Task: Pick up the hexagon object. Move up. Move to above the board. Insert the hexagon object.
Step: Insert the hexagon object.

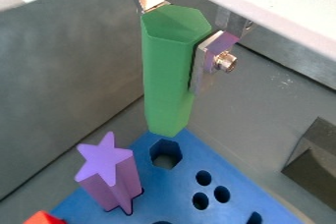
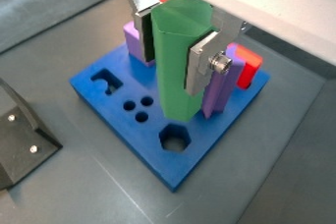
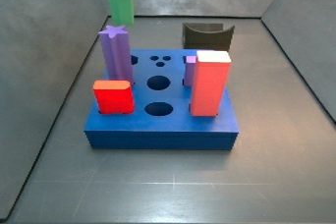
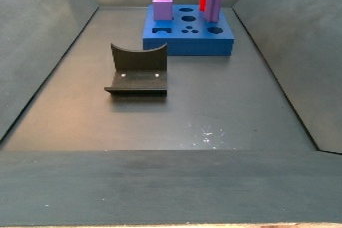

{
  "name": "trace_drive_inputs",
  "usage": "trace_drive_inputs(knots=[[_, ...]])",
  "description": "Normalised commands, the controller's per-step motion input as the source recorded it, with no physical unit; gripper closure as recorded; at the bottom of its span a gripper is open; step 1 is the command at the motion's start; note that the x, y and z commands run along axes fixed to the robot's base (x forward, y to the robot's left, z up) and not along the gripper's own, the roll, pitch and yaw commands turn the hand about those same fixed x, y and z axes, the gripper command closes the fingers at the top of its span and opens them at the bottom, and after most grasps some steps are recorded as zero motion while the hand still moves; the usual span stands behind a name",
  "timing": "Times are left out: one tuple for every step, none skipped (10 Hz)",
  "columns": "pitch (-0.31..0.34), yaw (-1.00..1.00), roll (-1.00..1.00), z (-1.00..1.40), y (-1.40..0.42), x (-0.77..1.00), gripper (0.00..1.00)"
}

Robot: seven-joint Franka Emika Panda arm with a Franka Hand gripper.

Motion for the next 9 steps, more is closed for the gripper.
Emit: trace_drive_inputs(knots=[[-0.02,0.0,0.28,-0.73,0.0,0.0,1.0],[-0.03,0.0,0.28,-0.65,0.0,0.0,1.0],[-0.079,0.0,0.09,-0.78,0.03,0.09,1.0],[-0.121,0.0,-0.04,-0.73,0.12,0.09,1.0],[-0.143,0.0,-0.12,-0.59,0.1,0.01,1.0],[-0.147,0.0,-0.12,-0.49,0.05,0.0,1.0],[-0.164,0.0,-0.09,-0.43,0.0,0.0,1.0],[-0.159,0.0,-0.05,-0.37,0.0,0.0,1.0],[-0.114,0.0,0.0,-0.2,0.0,0.0,1.0]])
